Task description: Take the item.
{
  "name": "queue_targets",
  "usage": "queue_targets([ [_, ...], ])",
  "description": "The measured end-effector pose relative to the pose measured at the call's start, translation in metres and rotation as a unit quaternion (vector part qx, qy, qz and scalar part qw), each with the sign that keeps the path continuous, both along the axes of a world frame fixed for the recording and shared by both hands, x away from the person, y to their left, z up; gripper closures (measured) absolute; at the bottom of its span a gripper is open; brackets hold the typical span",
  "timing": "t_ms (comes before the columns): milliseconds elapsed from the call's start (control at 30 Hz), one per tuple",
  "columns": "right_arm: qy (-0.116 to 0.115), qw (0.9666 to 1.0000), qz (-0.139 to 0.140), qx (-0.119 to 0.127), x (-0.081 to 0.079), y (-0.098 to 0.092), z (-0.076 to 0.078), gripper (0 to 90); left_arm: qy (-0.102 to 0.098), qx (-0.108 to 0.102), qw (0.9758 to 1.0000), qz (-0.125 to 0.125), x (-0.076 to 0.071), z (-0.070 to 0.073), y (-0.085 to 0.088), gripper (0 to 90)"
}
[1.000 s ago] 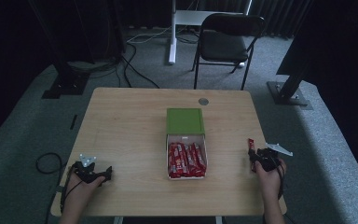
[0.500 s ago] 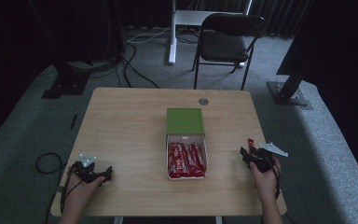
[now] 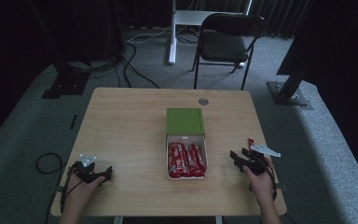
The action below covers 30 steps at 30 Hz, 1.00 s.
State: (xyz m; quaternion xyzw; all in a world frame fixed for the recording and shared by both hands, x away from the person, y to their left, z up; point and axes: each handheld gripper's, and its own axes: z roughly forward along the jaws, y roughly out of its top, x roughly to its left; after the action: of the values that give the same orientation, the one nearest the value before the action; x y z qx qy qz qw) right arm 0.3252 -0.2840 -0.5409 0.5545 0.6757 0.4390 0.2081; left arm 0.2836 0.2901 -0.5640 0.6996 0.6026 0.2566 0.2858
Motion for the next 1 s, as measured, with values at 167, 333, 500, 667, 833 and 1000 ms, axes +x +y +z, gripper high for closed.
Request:
queue_targets([
  [167,-0.007,0.9999,0.014,0.003,-0.002,0.005,0.000,35.5,0.000,0.000,1.0000,0.000,0.000,0.000,0.000,7.6],
  [333,-0.015,0.9993,0.034,-0.002,-0.006,0.011,0.000,31.0,0.000,0.000,1.0000,0.000,0.000,0.000,0.000,7.6],
  [500,-0.015,0.9985,0.053,-0.009,-0.009,0.013,-0.001,29.0,0.000,0.000,1.0000,0.000,0.000,0.000,0.000,7.6],
  [667,-0.007,0.9972,0.073,-0.014,-0.011,0.015,-0.006,28.9,0.001,0.000,1.0000,0.000,0.000,0.000,0.000,7.6],
  [833,-0.010,0.9961,0.085,-0.020,-0.014,0.018,-0.008,28.0,0.000,0.000,1.0000,0.000,0.000,0.000,0.000,7.6],
  [1000,-0.011,0.9938,0.105,-0.033,-0.018,0.021,-0.008,27.5,0.000,0.000,1.0000,0.000,0.000,0.000,0.000,7.6],
])
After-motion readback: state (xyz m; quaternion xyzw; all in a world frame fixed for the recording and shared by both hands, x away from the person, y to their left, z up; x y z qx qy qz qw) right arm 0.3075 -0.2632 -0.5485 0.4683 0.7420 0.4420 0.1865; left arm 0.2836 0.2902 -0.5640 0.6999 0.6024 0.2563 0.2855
